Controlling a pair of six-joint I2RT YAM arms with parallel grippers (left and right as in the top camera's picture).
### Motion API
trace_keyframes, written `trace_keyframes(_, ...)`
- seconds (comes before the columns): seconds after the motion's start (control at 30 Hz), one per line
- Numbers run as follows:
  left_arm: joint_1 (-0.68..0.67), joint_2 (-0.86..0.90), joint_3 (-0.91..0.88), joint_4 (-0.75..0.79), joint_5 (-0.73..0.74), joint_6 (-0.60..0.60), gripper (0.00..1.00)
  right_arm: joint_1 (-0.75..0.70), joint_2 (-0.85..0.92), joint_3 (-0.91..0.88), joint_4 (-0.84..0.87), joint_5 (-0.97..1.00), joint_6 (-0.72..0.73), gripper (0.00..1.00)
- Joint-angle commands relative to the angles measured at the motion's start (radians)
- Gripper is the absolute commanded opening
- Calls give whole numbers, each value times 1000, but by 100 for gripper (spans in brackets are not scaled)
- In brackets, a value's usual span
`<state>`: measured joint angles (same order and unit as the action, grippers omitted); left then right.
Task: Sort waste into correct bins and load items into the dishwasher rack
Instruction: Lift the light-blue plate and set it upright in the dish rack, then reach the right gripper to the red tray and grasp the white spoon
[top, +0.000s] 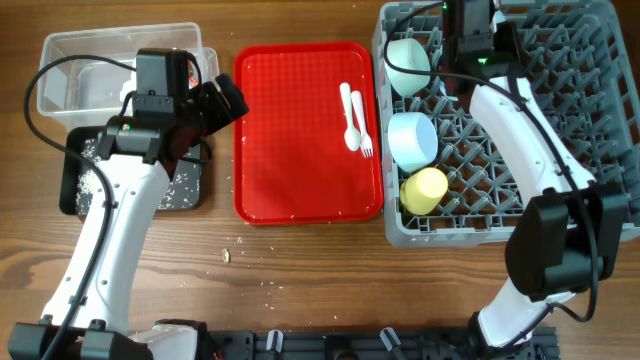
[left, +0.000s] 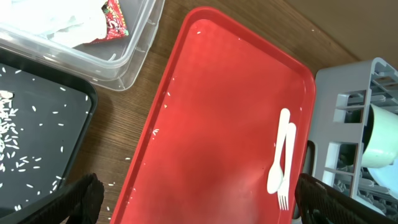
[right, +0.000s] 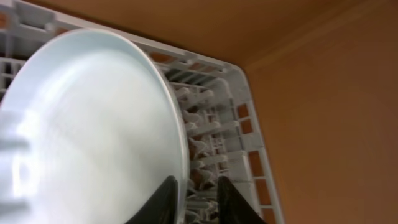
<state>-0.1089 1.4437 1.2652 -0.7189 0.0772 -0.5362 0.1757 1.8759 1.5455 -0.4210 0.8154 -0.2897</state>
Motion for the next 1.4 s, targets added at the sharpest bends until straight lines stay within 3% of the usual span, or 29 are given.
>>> trace_keyframes(0.0, 5, 10, 6, 0, 8, 4, 100, 8, 16, 4, 1, -40, 5, 64)
trace_keyframes(0.03, 5, 10, 6, 0, 8, 4, 100, 8, 13, 4, 0, -40, 6, 75)
trace_keyframes(0.2, 5, 10, 6, 0, 8, 4, 100, 32, -47, 5, -58, -194, 31, 100)
trace_keyframes(0.3, 5, 10, 6, 0, 8, 4, 100, 74, -117, 5, -126, -655, 82, 100)
trace_keyframes(0.43, 5, 10, 6, 0, 8, 4, 100, 92, -139, 5, -136, -1257, 279, 100)
trace_keyframes(0.5, 5, 10, 6, 0, 8, 4, 100, 104, -119, 4, -101, -1365, 383, 92)
trace_keyframes(0.53, 5, 10, 6, 0, 8, 4, 100, 121, -108, 4, -86, -1347, 429, 88)
trace_keyframes(0.63, 5, 10, 6, 0, 8, 4, 100, 227, -42, 4, -92, -1015, 595, 84)
trace_keyframes(0.73, 5, 10, 6, 0, 8, 4, 100, 300, 34, 4, -136, -845, 735, 71)
trace_keyframes(1.03, 5, 10, 6, 0, 8, 4, 100, 313, 283, 5, -175, -831, 904, 64)
trace_keyframes(1.37, 5, 10, 6, 0, 8, 4, 100, 306, 311, 5, -175, -845, 973, 64)
